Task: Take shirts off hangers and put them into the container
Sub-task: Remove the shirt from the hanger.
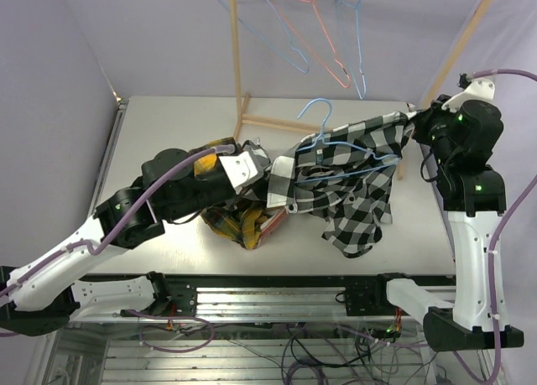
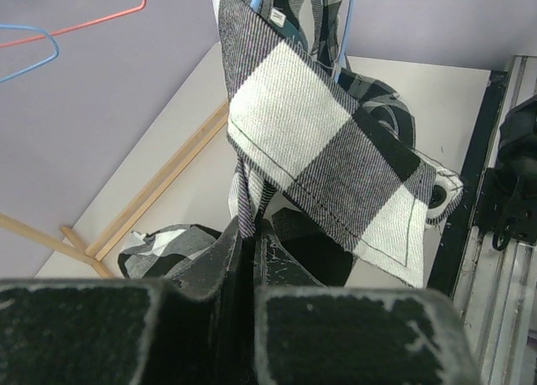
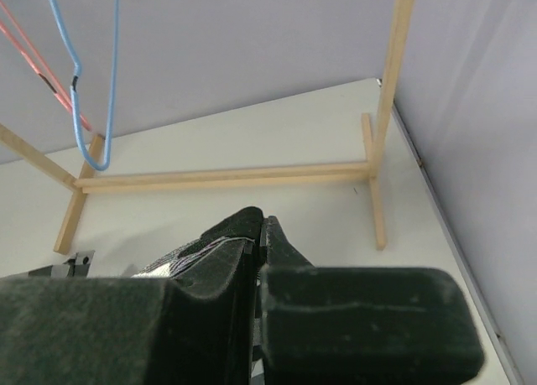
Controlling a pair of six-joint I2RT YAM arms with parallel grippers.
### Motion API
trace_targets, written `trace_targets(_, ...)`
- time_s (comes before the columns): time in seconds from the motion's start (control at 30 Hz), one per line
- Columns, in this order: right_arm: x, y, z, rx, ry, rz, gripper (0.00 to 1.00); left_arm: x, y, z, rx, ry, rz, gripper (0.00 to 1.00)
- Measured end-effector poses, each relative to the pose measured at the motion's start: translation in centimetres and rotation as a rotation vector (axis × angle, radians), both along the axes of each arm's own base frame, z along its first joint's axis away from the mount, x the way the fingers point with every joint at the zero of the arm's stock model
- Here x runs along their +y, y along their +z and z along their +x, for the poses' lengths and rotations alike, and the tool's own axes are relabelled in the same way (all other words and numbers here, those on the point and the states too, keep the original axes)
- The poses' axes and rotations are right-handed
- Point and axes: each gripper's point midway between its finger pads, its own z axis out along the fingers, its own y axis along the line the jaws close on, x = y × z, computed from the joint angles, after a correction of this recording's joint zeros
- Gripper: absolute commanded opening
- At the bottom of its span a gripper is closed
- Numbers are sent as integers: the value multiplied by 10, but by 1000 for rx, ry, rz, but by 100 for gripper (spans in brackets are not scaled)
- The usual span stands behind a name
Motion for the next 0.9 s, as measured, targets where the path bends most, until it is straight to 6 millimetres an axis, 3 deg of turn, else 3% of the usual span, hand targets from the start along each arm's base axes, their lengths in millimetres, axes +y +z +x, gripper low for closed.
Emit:
trace_targets(0.17,-10,-9,-16,10,-44,-11,0,-18,-5,11,-10,-3,31,7)
trace_targets(0.23,-13,-13,-23,14,-57,-16,14,-29,-7,17,-15,-5,53,7)
trace_targets(0.3,-15,-15,-32,17,-70,-19,39,-39,-10,24,-22,-8,73,7)
trace_targets(0.37,-18,-14,-40,13,-82,-21,50,-47,-16,28,-24,-10,91,7)
trace_targets(0.57,-19,17,-73,-88,-84,-17,55,-56,-27,32,-21,-19,126,7)
trace_targets(0.73,-6,43,-95,-178,-7,-5,55,-58,-15,29,-33,-38,95,7)
trace_targets(0.9,15,27,-87,-124,115,7,55,-59,-1,24,-45,-65,66,7)
